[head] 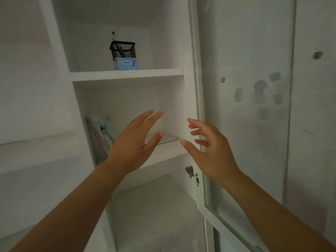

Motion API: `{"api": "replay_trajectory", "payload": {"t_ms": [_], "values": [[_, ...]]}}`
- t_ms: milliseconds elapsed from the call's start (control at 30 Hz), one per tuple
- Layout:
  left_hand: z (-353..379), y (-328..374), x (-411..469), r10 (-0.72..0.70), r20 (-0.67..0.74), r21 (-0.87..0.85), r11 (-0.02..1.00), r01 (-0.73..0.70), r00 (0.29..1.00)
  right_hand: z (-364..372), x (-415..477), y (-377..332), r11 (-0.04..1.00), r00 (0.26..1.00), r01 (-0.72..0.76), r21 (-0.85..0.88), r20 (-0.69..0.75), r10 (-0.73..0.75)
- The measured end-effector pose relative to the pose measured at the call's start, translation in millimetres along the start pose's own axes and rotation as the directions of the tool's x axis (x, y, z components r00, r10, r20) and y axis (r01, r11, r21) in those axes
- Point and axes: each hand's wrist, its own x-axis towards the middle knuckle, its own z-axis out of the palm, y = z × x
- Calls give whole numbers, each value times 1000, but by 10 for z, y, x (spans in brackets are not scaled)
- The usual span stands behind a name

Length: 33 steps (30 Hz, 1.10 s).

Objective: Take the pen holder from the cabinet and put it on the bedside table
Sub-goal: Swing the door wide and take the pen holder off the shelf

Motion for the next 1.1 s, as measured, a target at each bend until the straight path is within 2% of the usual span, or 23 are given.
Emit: {"api": "replay_trajectory", "payload": {"t_ms": [333,600,933,1100], "values": [[-289,-739,177,-4,-23,96,995,6,1000,716,634,70,994,994,104,25,16,-105],[-601,-1111,460,71,-96,159,986,-55,993,1088,1123,-66,980,980,199,22,-20,-198],[-910,-1243,960,191,-200,289,949,-128,961,1185,1828,-240,949,948,315,25,-59,-313],[-1005,-1291,1311,187,-220,299,947,-116,957,1148,2210,-226,944,943,330,2,-53,-330]]}}
